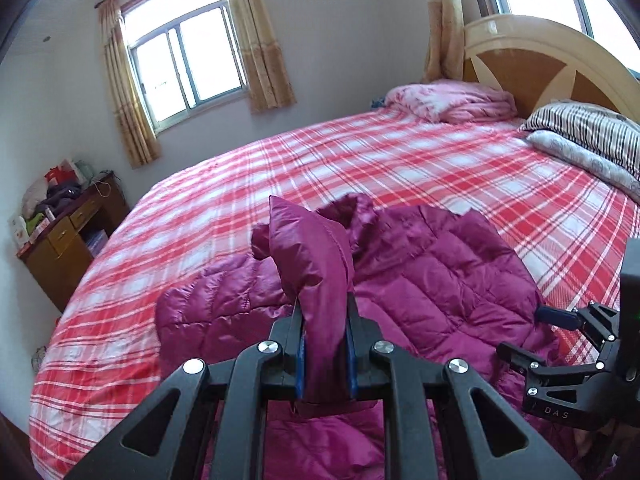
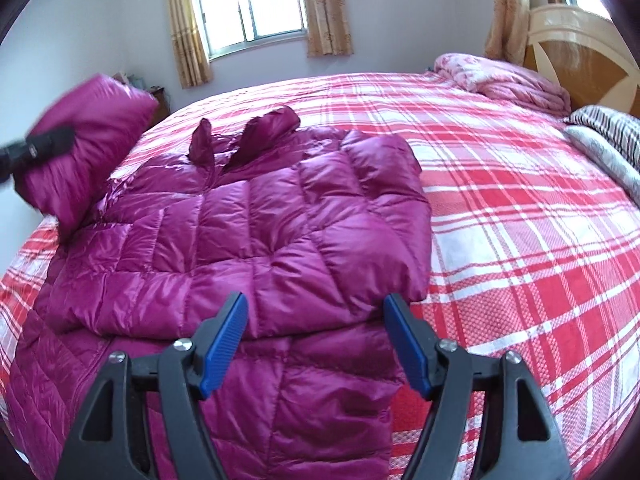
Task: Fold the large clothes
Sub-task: 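Lay the held sleeve across the jacket body with the left tool and release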
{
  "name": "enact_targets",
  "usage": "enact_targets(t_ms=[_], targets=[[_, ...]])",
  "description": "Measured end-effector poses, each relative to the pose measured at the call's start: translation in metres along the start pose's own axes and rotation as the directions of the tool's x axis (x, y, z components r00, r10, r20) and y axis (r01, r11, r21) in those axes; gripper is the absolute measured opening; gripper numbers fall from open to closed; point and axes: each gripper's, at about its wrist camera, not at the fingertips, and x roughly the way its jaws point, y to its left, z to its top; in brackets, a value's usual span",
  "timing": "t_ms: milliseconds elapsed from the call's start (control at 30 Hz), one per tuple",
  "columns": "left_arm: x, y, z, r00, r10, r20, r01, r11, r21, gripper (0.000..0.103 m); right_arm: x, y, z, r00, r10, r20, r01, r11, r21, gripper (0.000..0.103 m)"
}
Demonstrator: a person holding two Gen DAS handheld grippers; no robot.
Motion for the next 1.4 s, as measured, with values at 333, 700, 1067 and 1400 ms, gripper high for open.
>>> enact_targets(t_ms=[333,700,1067,1400], targets=[[0.033,-0.029,-0.023,0.996,-0.043,-0.072,0.045,0.999,0.025,0.017,0.007,-0.003,-0.004,1.0,0.002,-0.022,-0.001,1.0,0.025,0.079],[-0.015,-0.029,-0.011,0.992,-0.075,0.101,0.069,0.996,0.06,0.086,0.009,-0.003,-0.007,1.0,-0.008,-0.025,0.009,1.0,0.014,0.085],[0.066,0.096,-0.026,0.979,0.198,-0.055,-0.204,0.97,-0.133,0.087,-0.048,0.004,0.025,0.985,0.02,0.169,-0.028,0.999,0.047,0.073],[0.116,0.114,-0.058,0.967,0.181,-0.18,-0.212,0.962,-0.171,0.087,0.004,0.09,0.049,0.976,0.218,0.012,-0.216,0.971,-0.104,0.051]])
